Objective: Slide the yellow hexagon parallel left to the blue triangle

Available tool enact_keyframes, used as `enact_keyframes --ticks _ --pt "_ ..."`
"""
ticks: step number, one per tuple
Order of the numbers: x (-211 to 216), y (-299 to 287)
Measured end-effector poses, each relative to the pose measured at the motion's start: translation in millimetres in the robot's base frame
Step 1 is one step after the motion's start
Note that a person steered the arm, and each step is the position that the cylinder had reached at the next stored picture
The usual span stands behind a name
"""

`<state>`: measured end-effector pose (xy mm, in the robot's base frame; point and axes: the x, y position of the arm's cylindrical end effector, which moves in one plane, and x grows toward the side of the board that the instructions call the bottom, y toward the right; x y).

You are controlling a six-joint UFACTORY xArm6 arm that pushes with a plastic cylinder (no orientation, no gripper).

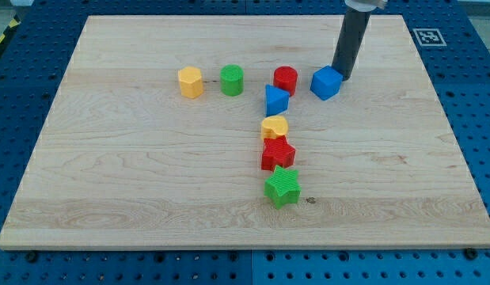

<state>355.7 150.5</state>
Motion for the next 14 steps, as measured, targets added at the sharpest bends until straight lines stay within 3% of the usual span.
enact_keyframes --ticks 1,3,5,6,9,14 --pt "-1.2 0.0" --pt "-77.3 -33.5" --pt "-77.5 -36.3" --pt "-72.1 -68.0" --pt "-52.2 -233.8" --pt "-49.0 -248.2"
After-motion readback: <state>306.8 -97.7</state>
